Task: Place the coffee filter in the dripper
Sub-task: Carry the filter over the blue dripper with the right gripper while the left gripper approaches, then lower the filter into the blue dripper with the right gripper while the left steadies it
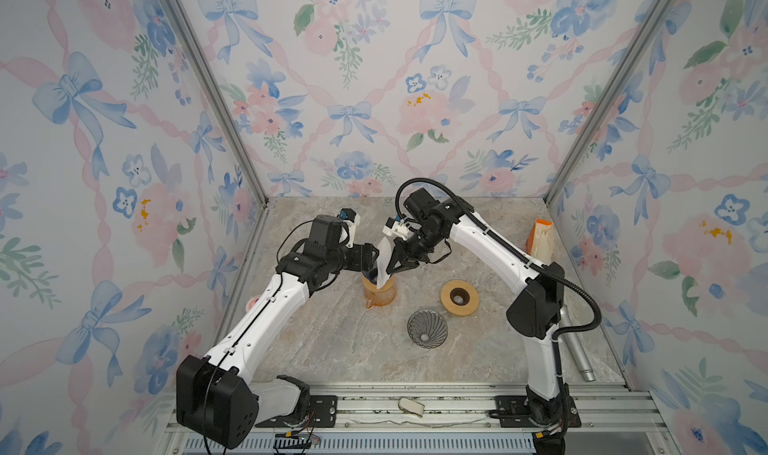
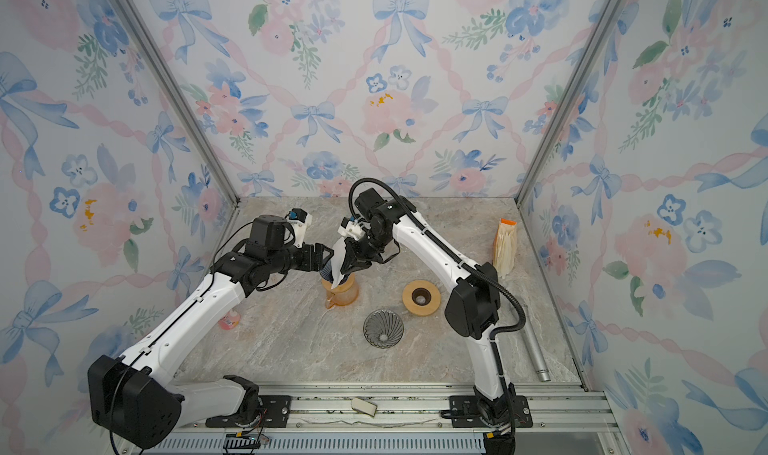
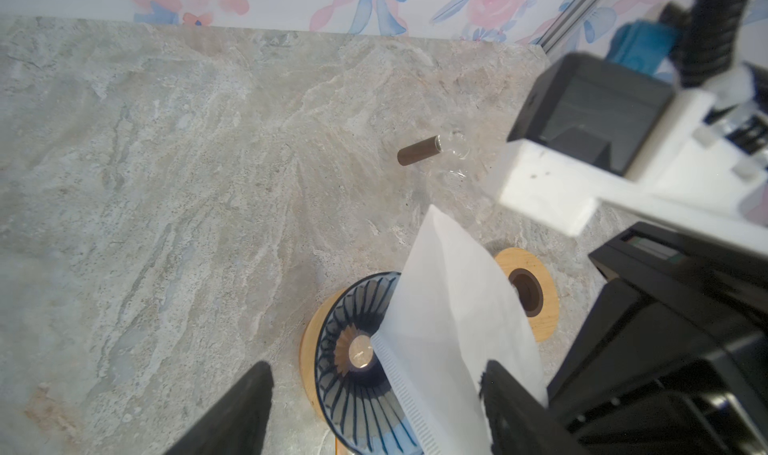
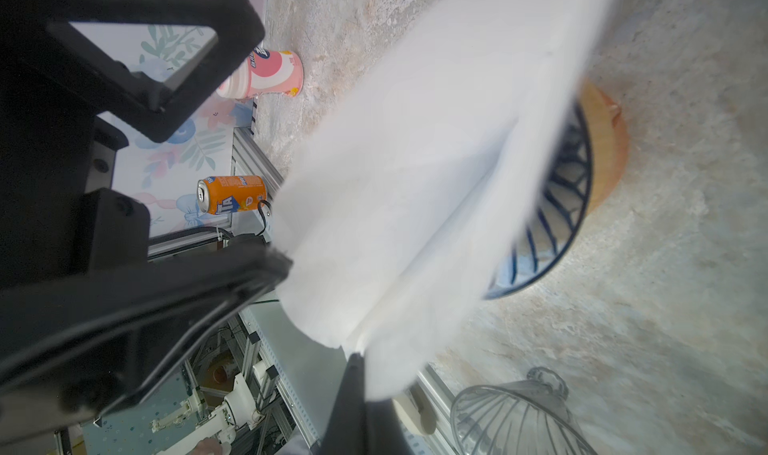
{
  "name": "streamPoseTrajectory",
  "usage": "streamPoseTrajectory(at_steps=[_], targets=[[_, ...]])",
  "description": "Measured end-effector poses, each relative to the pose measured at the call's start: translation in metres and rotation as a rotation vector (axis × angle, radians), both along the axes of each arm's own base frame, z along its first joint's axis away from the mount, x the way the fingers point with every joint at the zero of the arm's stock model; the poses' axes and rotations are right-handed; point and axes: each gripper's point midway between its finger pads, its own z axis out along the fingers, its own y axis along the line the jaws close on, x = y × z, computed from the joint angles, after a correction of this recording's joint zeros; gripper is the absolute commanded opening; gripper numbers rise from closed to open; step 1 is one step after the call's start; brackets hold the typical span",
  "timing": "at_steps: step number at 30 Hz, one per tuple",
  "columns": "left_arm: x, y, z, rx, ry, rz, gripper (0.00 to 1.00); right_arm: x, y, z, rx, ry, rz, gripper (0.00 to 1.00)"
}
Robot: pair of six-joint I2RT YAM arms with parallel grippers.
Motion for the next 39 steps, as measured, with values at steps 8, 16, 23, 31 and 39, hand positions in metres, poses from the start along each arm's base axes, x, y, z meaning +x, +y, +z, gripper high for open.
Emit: streamPoseTrajectory(at_steps=[8,16,23,31,39], targets=[[0.003,0.01,-0.006,0.013,0.01,0.033,0.71,0.003,0.002,-0.002,0.005,0.002,-0.018,0.09],[0.005,0.011,-0.012,0.018,0.026,0.036,0.71,0.01,0.001,-0.005,-0.017,-0.017,-0.043,0.18],[0.006,0.014,-0.019,0.026,0.04,0.041,0.72,0.025,-0.01,-0.015,-0.098,-0.087,-0.087,0.22],[0.005,0.02,-0.023,0.041,0.058,0.047,0.73,0.039,-0.021,-0.018,-0.181,-0.182,-0.117,0.27],[0.003,0.02,-0.028,0.054,0.07,0.04,0.73,0.046,-0.025,-0.016,-0.235,-0.291,-0.099,0.34]])
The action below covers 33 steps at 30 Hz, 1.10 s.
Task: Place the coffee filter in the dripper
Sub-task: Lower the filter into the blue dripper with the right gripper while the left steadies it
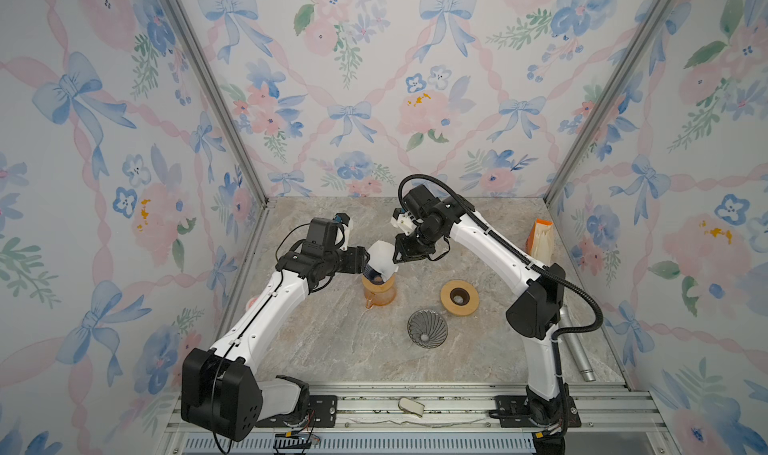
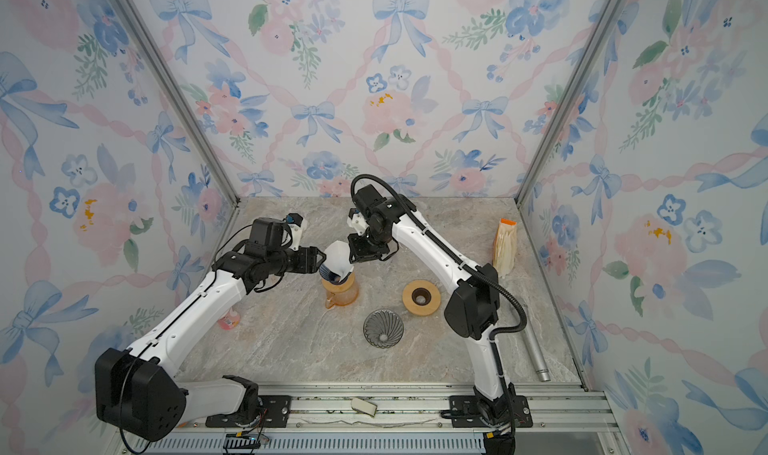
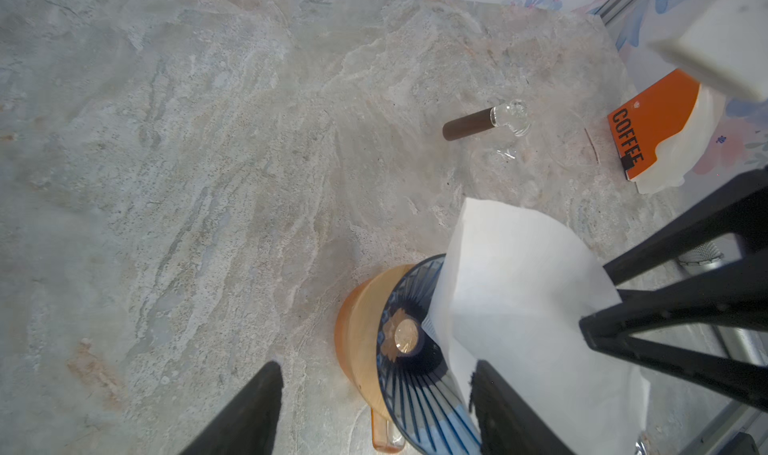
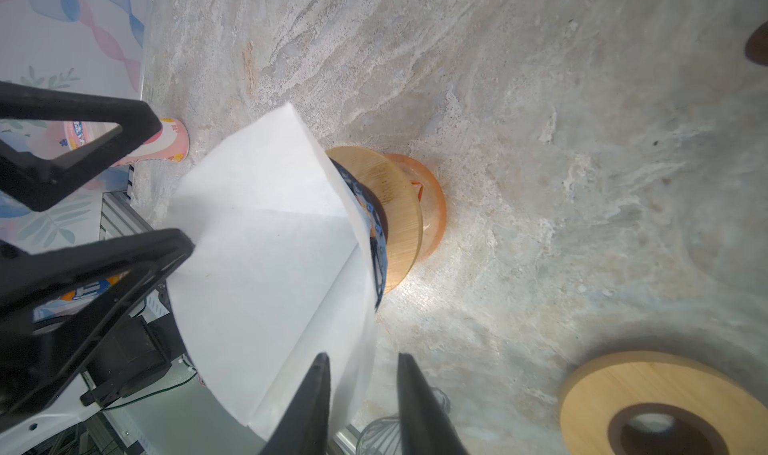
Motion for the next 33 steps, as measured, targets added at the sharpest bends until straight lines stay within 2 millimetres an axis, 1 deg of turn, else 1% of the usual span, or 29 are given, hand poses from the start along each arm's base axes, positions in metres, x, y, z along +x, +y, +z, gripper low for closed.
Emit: streamPoseTrajectory(at_steps=[1,5,11,17,22,26,29,33], targets=[[-0.001,0.001,-0.001,0.003,0.005,0.001,0.74,0.0,0.0,0.0,-0.006,-0.008,0.007,0.35],[-0.004,0.003,-0.008,0.019,0.025,0.006,0.74,-0.002,0.004,-0.001,-0.015,-0.032,0.036,0.37],[-0.008,0.009,-0.015,0.049,0.051,0.018,0.75,0.002,0.01,-0.001,0.01,-0.052,0.048,0.36],[-0.009,0.014,-0.017,0.065,0.058,0.033,0.75,0.002,0.012,-0.013,0.009,-0.046,0.055,0.36],[-0.009,0.014,-0.017,0.065,0.058,0.032,0.76,0.003,0.012,-0.028,0.002,-0.039,0.057,0.35],[-0.008,0.013,-0.023,0.068,0.074,0.031,0.75,0.003,0.012,-0.04,-0.004,-0.031,0.057,0.33],[-0.007,0.013,-0.028,0.072,0.09,0.03,0.75,0.004,0.013,-0.045,0.0,-0.033,0.054,0.34],[-0.007,0.012,-0.03,0.072,0.094,0.029,0.75,0.006,0.015,-0.048,0.005,-0.039,0.052,0.35]])
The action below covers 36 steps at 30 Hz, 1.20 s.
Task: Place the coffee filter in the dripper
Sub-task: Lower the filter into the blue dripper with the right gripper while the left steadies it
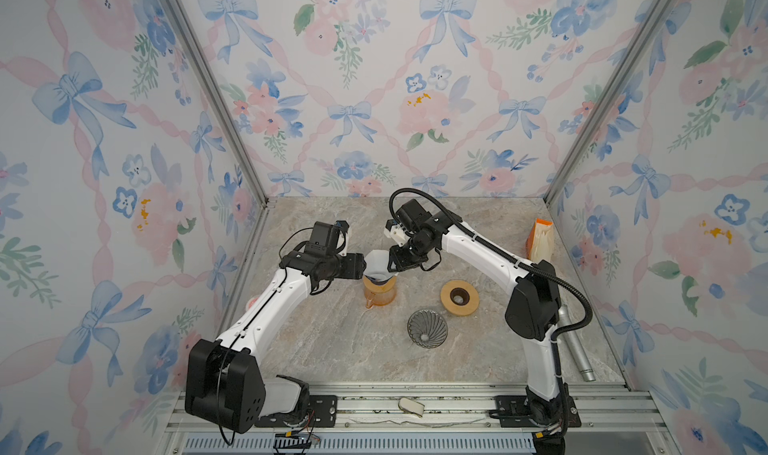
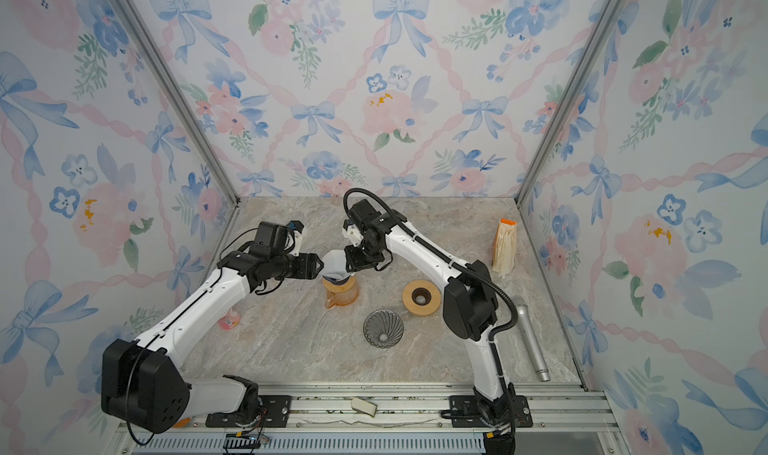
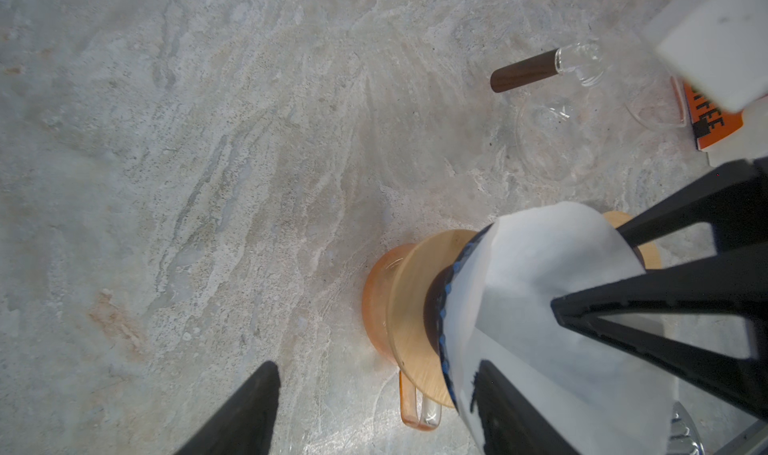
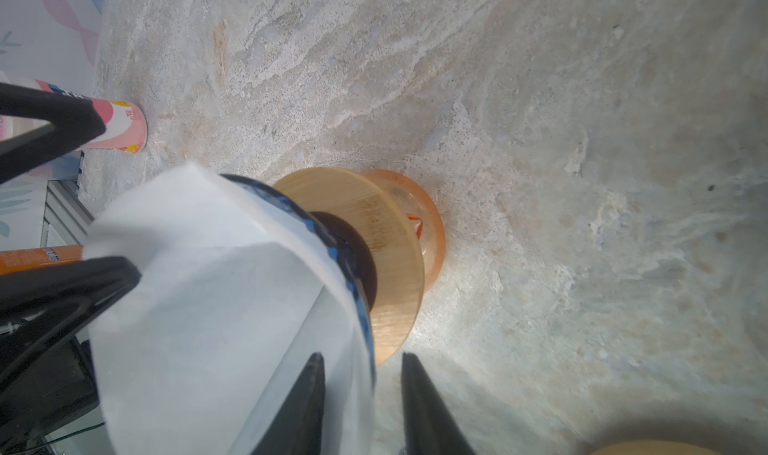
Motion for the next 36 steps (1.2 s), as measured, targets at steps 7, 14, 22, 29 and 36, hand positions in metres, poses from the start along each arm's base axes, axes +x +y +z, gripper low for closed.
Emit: streamPoseTrajectory(at_steps=[7,14,22,29,36], targets=[[0.003,-0.004,0.011,-0.019,-0.017,-0.008,0.77,0.003,0.003,0.011,0.028,-0.029,-0.004,0.4],[0.012,-0.009,0.033,-0.049,-0.065,-0.013,0.79,0.005,0.003,0.024,0.047,-0.059,-0.006,0.45],[0.02,-0.012,0.017,-0.055,-0.009,0.008,0.71,0.008,-0.001,0.022,0.025,-0.077,-0.02,0.45],[0.02,-0.012,0.007,-0.054,0.02,0.018,0.69,0.01,-0.002,0.022,0.016,-0.084,-0.025,0.45],[0.016,-0.011,-0.001,-0.051,0.041,0.023,0.65,0.01,-0.002,0.018,0.012,-0.079,-0.024,0.45]])
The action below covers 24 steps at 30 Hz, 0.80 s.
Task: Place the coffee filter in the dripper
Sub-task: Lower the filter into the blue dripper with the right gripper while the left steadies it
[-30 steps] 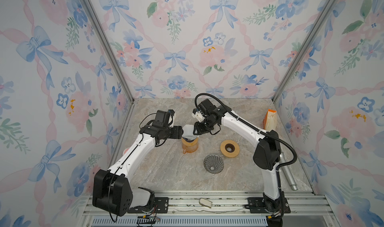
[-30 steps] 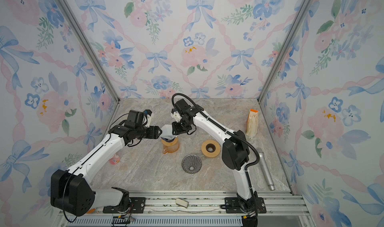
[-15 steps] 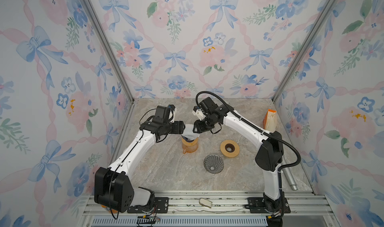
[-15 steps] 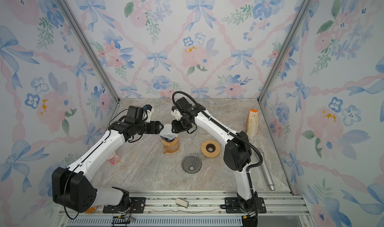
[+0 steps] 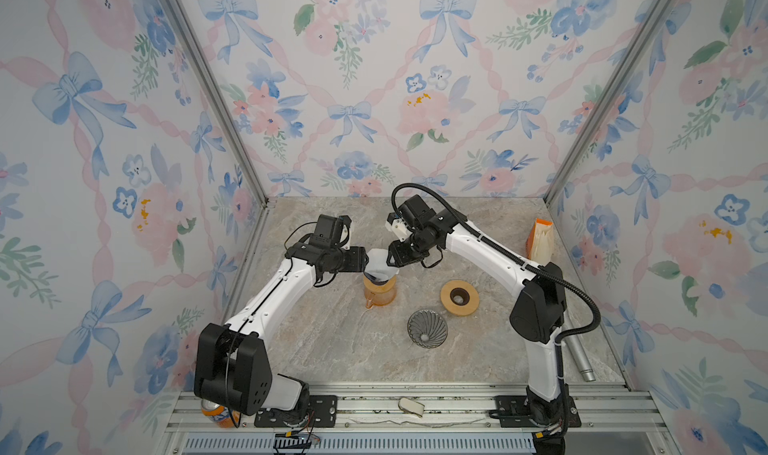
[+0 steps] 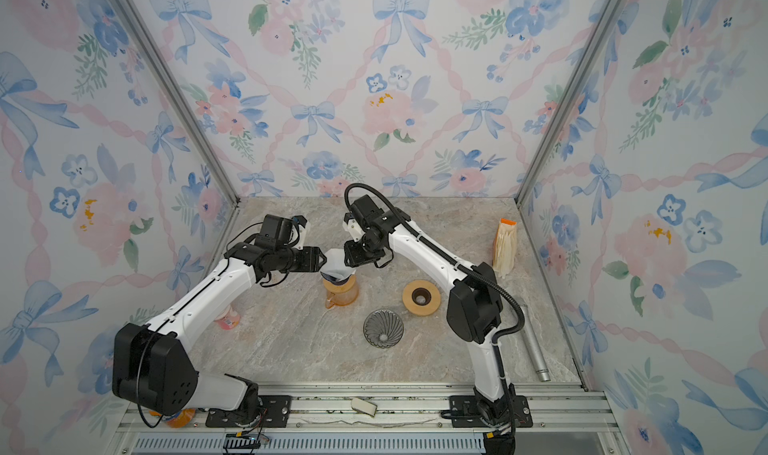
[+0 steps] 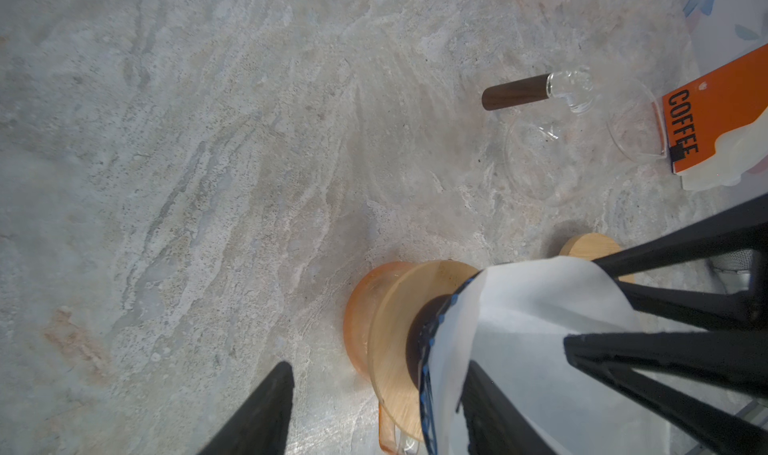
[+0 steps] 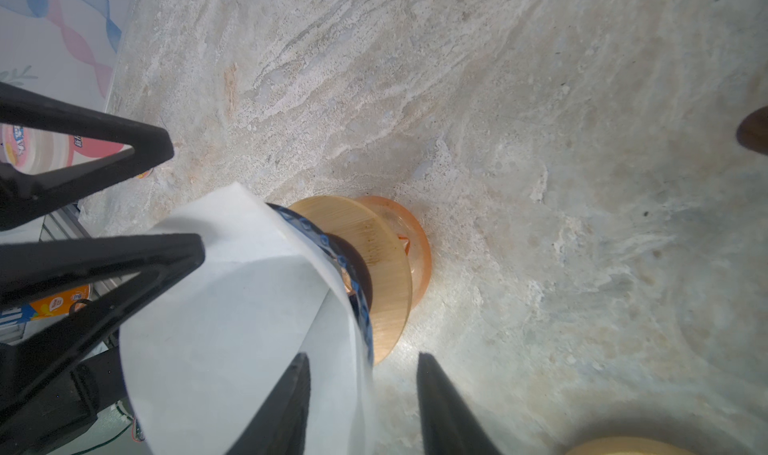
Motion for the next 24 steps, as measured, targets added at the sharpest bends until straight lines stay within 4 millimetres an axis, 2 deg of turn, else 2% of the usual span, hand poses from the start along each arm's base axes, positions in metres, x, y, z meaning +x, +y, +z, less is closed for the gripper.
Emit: streamPoseTrajectory(at_steps=[11,24], targets=[[-0.004,-0.002,-0.005,0.003,0.013,-0.007,0.64,0.0,0.0,-0.01,-0.015,0.016,0.002,0.45],[-0.003,-0.003,-0.003,-0.004,0.009,-0.006,0.7,0.005,0.004,0.0,0.007,-0.005,0.0,0.48]])
